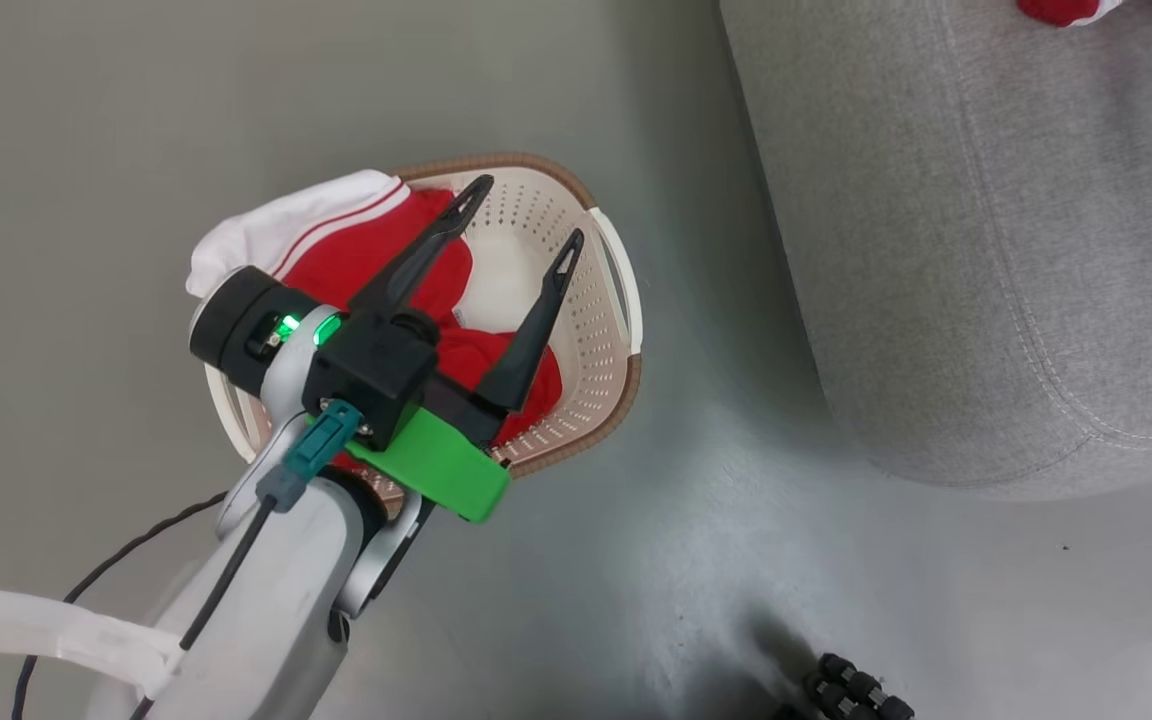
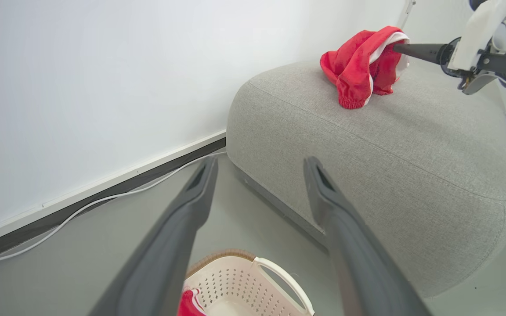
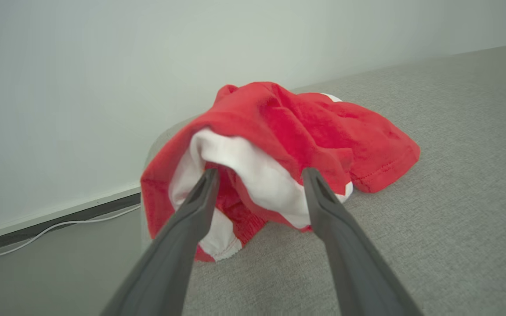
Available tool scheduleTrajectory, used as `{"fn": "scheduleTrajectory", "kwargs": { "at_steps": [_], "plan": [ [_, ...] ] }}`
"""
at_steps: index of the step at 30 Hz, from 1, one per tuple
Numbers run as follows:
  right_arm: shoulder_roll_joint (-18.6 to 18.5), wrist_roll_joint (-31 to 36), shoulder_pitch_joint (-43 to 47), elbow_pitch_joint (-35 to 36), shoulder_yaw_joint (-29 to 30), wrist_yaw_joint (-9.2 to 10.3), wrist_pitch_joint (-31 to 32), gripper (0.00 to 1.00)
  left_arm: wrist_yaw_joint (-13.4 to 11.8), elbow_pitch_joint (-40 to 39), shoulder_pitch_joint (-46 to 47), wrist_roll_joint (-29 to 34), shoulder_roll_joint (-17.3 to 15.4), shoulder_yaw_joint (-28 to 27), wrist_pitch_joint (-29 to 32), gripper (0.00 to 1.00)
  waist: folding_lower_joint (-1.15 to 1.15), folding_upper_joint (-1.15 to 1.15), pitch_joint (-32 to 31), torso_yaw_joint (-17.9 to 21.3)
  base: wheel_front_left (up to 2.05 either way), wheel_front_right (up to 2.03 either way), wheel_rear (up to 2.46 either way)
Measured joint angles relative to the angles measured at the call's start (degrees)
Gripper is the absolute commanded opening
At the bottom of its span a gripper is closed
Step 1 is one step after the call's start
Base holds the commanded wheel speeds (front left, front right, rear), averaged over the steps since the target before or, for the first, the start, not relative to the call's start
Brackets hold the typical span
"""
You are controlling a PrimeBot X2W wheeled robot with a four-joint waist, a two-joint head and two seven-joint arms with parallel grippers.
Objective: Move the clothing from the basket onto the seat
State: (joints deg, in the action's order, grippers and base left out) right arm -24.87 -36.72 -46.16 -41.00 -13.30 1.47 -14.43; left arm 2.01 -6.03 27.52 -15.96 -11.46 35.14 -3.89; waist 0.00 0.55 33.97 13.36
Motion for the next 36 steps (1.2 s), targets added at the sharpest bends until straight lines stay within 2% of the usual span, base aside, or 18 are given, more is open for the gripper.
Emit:
{"fn": "scheduleTrajectory", "kwargs": {
  "at_steps": [10, 15, 27, 36],
  "plan": [
    [2.68, 4.49, 6.98, 7.35, 0.82, -1.55, 0.0, 1.0, -0.02, 4.56, -2.72, -1.97, 0.75, -1.55, -4.24, 1.0, 0.0, 0.0, -6.08, -0.22, 0.0, 0.0, 0.0],
    [4.02, 6.72, 8.85, 10.94, 0.1, -1.54, 0.0, 1.0, -0.59, 7.08, -4.48, -3.89, 1.12, -3.25, -6.47, 1.0, 0.0, 0.0, -9.55, -0.75, 0.0, 0.0, 0.0],
    [7.78, 9.53, 16.59, 14.83, -2.32, -1.89, -0.01, 1.0, -4.28, 12.81, -11.2, -7.67, 1.52, -9.2, -9.32, 1.0, 0.0, 0.0, -18.43, -4.05, 0.0, 0.0, 0.0],
    [10.33, 12.14, 22.42, 17.49, -3.67, 0.73, -0.01, 1.0, -6.15, 14.84, -17.19, -9.07, 1.25, -14.08, -10.04, 1.0, 0.0, 0.0, -24.07, -8.08, 0.0, 0.0, 0.0]
  ]
}}
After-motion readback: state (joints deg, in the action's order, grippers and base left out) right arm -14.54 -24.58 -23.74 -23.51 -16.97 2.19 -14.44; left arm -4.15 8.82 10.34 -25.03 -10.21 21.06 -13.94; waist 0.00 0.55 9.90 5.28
